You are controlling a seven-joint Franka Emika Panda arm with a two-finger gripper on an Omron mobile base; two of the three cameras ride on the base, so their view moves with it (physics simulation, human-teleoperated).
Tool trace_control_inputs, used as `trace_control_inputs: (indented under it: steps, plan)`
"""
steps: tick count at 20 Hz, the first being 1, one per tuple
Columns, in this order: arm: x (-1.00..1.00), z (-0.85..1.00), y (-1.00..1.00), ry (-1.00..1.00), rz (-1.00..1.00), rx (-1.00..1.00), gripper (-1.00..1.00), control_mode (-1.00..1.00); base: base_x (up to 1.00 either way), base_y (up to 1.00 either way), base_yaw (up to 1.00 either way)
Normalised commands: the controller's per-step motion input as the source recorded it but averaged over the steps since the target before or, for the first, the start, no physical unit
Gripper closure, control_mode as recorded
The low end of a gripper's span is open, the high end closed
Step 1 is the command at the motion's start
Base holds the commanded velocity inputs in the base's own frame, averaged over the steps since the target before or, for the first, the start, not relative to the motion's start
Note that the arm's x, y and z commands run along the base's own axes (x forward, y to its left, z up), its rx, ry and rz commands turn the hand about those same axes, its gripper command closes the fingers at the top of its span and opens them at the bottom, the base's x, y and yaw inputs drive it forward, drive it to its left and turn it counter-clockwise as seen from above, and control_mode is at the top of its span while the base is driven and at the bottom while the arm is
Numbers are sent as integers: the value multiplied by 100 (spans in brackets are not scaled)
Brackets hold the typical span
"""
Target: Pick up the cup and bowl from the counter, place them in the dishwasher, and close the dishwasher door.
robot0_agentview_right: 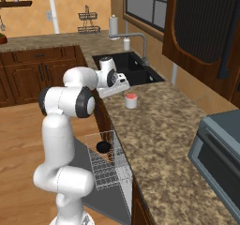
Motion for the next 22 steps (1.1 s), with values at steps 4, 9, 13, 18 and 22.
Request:
trace_control_inputs:
  steps: [4,9,13,18,22]
  plan:
    - [72,-11,-14,0,7,-5,-100,-100,0,0,0]
    - [33,-20,-12,0,4,-4,-100,-100,0,0,0]
    - [1,-26,-19,0,3,-2,-100,-100,0,0,0]
    - [3,-33,-19,0,1,0,-100,-100,0,0,0]
    - [20,-34,-12,0,2,0,-100,-100,0,0,0]
